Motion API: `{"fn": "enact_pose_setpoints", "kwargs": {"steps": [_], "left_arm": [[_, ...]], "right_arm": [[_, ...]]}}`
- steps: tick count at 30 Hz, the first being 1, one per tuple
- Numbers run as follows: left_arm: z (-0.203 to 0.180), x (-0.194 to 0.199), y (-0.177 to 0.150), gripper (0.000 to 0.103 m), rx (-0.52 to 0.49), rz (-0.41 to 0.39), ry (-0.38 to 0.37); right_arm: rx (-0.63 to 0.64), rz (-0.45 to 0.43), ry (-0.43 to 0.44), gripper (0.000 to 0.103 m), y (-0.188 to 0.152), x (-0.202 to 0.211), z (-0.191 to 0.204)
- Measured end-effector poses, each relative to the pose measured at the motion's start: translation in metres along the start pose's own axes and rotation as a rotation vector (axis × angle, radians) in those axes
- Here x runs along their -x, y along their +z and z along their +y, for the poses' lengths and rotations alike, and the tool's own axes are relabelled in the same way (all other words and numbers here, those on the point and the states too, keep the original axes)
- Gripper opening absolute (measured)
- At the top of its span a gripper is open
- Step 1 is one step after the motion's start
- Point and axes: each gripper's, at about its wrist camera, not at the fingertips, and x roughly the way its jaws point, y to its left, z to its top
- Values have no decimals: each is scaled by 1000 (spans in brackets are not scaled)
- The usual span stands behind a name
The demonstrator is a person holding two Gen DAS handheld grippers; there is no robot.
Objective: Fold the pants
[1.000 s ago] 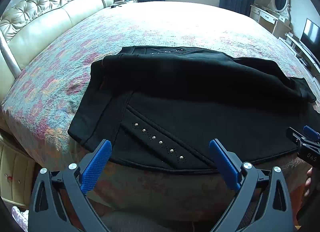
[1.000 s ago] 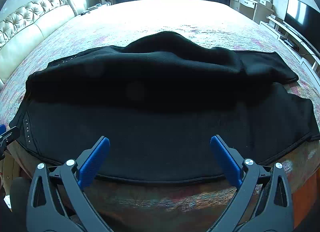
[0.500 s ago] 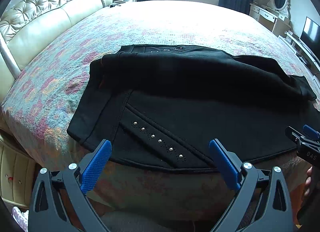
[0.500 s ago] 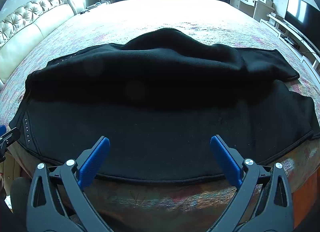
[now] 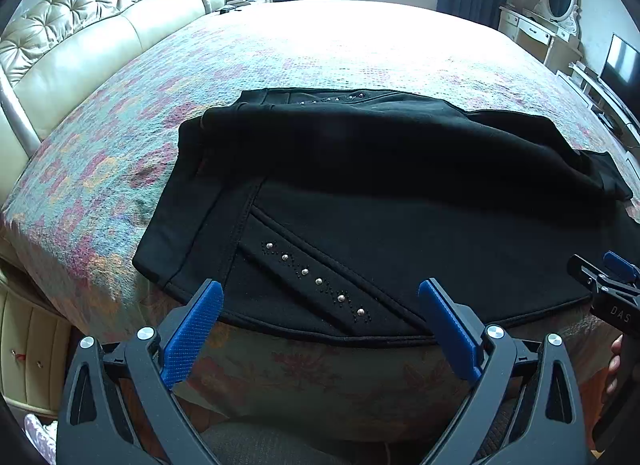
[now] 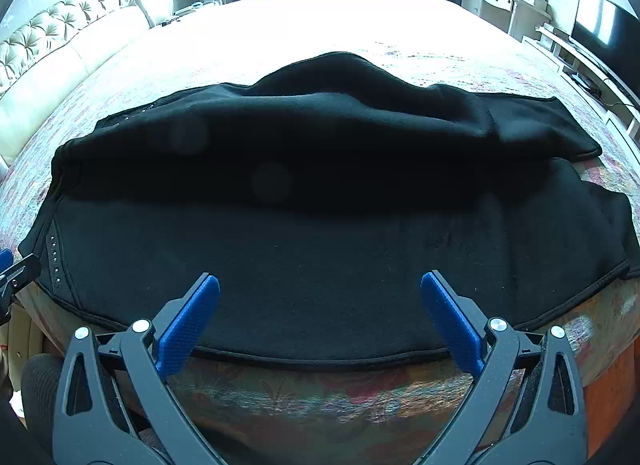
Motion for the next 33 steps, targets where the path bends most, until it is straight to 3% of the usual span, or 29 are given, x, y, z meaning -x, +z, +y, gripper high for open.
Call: {"fn": "enact_pose_setpoints", "kwargs": {"steps": [33], "left_arm": [[-3, -1, -2, 97, -10, 6, -4]], "right_arm": [[-3, 16, 10, 101, -1, -2, 2]]}}
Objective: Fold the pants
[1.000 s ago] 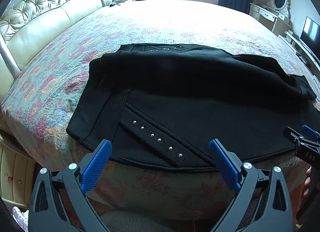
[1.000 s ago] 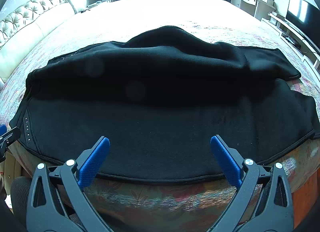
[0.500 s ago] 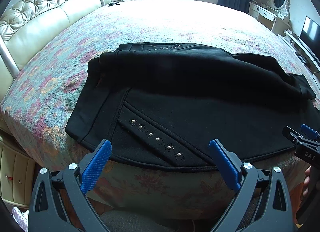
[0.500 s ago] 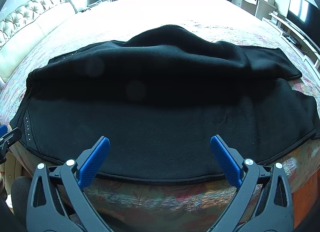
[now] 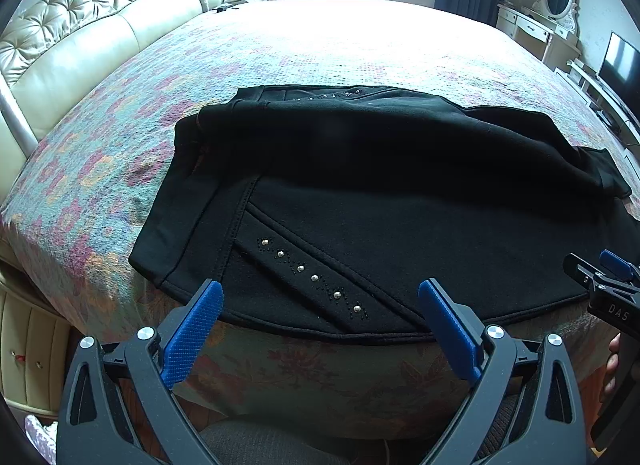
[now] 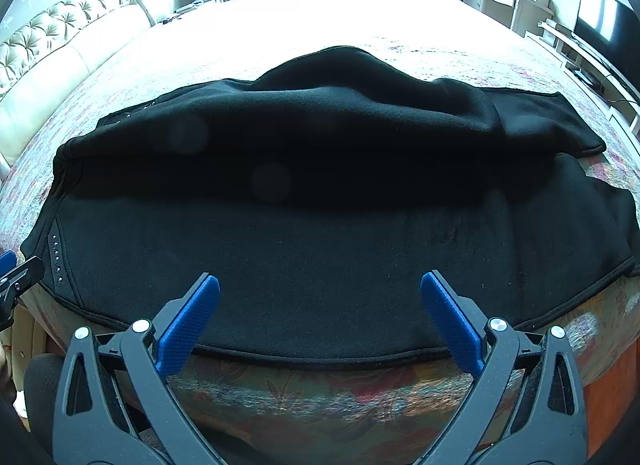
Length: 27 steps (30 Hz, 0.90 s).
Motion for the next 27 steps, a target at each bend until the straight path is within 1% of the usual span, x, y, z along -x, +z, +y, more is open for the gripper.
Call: {"fn": "enact_pose_setpoints", "kwargs": {"steps": [23, 25, 27], "left_arm": [[3, -1, 2, 97, 0, 6, 4], [4, -1, 2, 97, 2, 10, -2], [7, -2, 3, 97, 5, 31, -35]], "right_arm": [[-12, 16, 10, 101, -1, 0, 2], [-13, 16, 17, 101, 0, 1, 2], [-5, 20, 23, 101, 1, 3, 2]]}}
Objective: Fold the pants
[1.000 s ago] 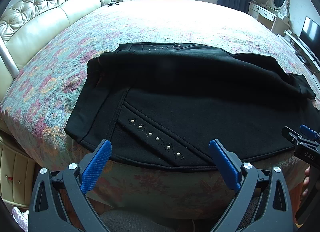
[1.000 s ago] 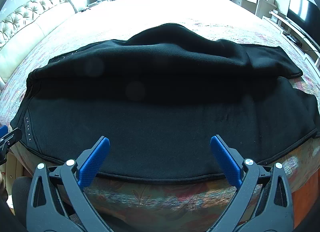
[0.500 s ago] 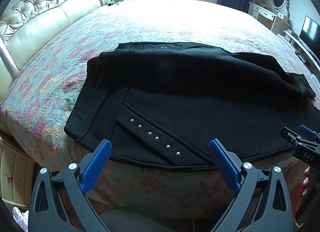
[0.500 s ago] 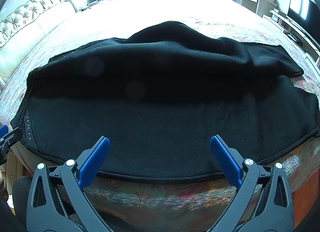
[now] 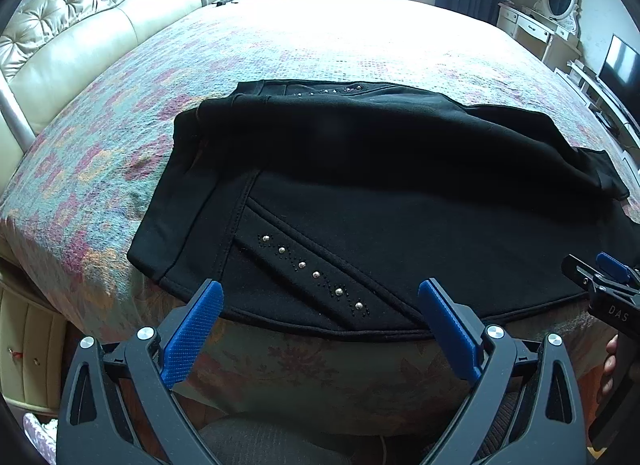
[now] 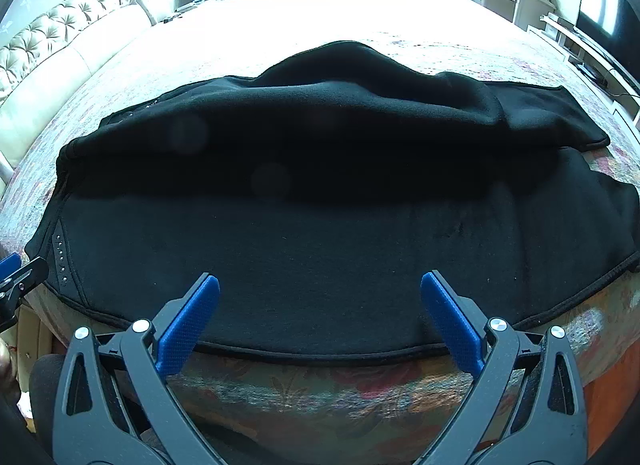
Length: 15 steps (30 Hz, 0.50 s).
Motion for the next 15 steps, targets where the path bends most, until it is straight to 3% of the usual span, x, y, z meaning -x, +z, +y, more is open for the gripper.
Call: {"fn": "enact_pose_setpoints", "kwargs": {"steps": [4, 8, 11, 15], "left_arm": [[16, 1, 10, 97, 40, 95, -160], [64, 1, 46, 97, 136, 135, -359], [117, -18, 85, 97, 215, 154, -414], [190, -75, 136, 97, 345, 205, -501]], "right_arm": [[29, 19, 84, 101, 10, 9, 0], [72, -23, 222, 101, 39, 23, -5], [105, -86, 256, 101, 69, 28, -13], [74, -122, 248, 101, 101, 16, -28]]}}
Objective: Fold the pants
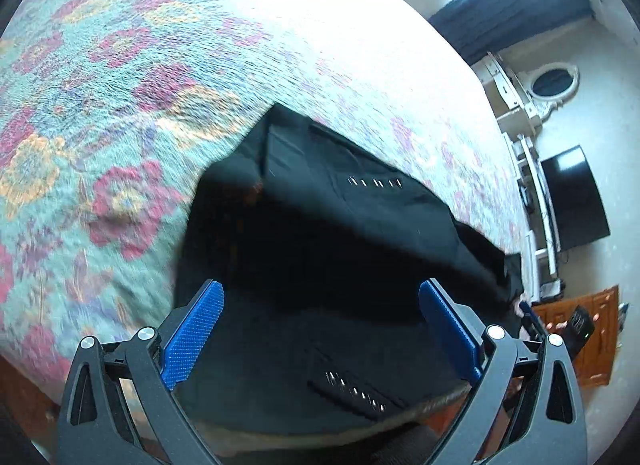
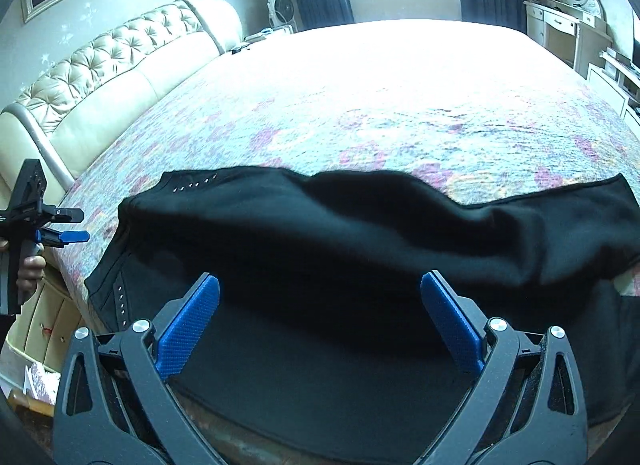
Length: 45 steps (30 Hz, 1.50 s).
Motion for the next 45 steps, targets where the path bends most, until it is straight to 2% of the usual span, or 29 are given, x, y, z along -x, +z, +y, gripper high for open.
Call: {"fn": "enact_pose_setpoints", "kwargs": {"steps": [2, 5, 7, 9, 10, 12, 13, 16, 18, 20, 25, 27, 30, 31, 32, 34, 38, 42, 43, 44, 45], "left_arm": [[32, -14, 32, 97, 85, 23, -59], [62, -42, 64, 97, 144, 58, -85], [66, -60, 77, 97, 145, 88, -106], [56, -68, 86, 97, 96, 96, -146], [51, -72, 89, 97, 81, 112, -195], [40, -86, 88, 97, 96, 194, -337], [36, -92, 88, 97, 87, 227, -358], [21, -96, 87, 97, 11, 232, -336], [24, -97, 90, 97, 44, 237, -352], [29, -97, 89, 97, 71, 230, -379], [21, -104, 87, 97, -62, 263, -347], [19, -104, 92, 97, -16, 244, -347], [13, -109, 94, 96, -42, 211, -351], [9, -113, 97, 89, -53, 209, -349], [8, -117, 98, 58, -60, 212, -342], [14, -127, 103, 28, -45, 220, -285], [21, -133, 107, 28, -15, 238, -311], [22, -134, 111, 28, -3, 265, -300], [21, -135, 111, 28, 6, 275, -300], [21, -137, 111, 29, 21, 289, -305], [19, -140, 112, 29, 34, 295, -309]], "right_arm": [[-30, 9, -2, 101, 10, -13, -10], [-57, 35, -5, 101, 17, -34, -19], [-66, 49, -6, 101, 20, -46, -24], [-74, 66, 1, 101, 21, -56, -27], [-81, 74, 8, 101, 23, -61, -29], [-97, 85, 30, 101, 25, -69, -33], [-102, 89, 40, 101, 27, -72, -33], [-84, 102, 72, 101, 36, -82, -28], [-42, 122, 113, 101, 46, -89, -24], [27, 149, 118, 101, 58, -98, -19], [165, 192, 144, 101, 90, -115, -12], [174, 206, 176, 101, 100, -117, -12], [187, 198, 249, 101, 115, -109, -9], [199, 195, 255, 101, 118, -107, -8], [214, 205, 259, 101, 120, -108, -7], [239, 246, 240, 101, 122, -120, -7], [254, 368, 189, 101, 120, -161, -15], [285, 472, 150, 100, 113, -193, -20], [299, 502, 150, 85, 109, -199, -19], [313, 533, 135, 57, 105, -204, -18], [319, 532, 116, 54, 105, -204, -18]]}}
